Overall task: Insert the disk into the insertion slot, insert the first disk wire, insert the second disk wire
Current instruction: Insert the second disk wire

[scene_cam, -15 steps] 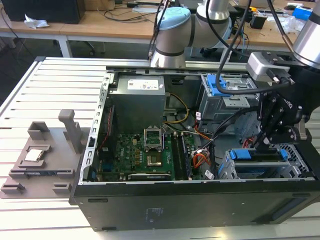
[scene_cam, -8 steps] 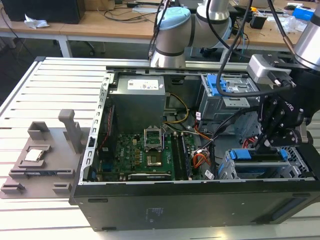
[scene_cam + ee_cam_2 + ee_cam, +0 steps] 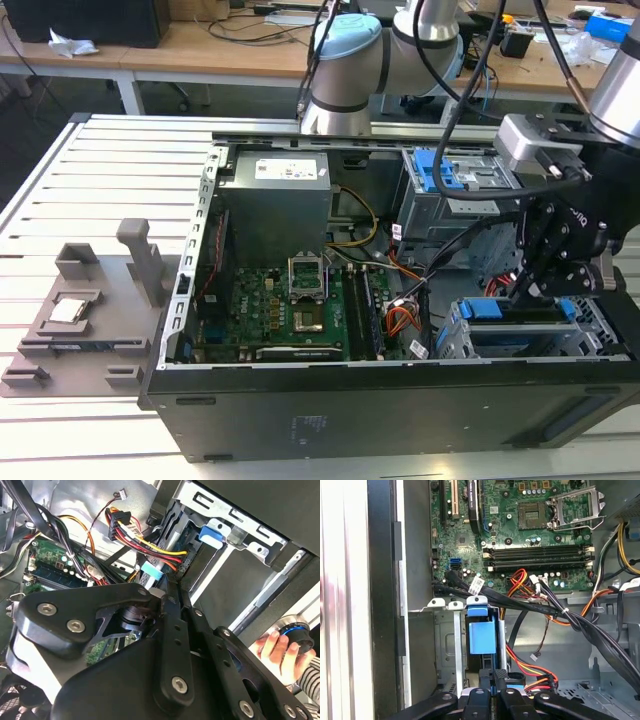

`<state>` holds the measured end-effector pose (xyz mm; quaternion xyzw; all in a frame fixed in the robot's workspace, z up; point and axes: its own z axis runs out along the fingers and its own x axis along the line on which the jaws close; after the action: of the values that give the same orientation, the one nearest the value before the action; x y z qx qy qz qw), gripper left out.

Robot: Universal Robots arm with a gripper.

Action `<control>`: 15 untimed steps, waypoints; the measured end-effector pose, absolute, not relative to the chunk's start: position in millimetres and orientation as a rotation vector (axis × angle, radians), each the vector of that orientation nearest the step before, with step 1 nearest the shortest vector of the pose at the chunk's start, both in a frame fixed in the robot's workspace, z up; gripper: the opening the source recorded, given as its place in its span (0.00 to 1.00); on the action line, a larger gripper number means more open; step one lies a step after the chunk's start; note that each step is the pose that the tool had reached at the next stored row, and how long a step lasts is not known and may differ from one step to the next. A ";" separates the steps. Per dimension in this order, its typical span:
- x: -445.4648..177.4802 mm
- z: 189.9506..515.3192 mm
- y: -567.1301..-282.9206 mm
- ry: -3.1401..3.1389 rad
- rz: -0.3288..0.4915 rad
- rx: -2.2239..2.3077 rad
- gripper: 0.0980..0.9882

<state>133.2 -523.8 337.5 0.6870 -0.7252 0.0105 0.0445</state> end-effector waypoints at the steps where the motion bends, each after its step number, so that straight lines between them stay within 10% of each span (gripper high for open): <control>1: 133.3 337.2 -523.8 -2.216 0.032 2.099 0.05; 11: 133.2 357.7 -523.7 -2.216 0.032 2.100 0.14; 15: 133.0 370.4 -523.4 -2.217 0.032 2.100 0.01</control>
<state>133.0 -523.4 370.4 0.6870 -0.7252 0.0106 0.0436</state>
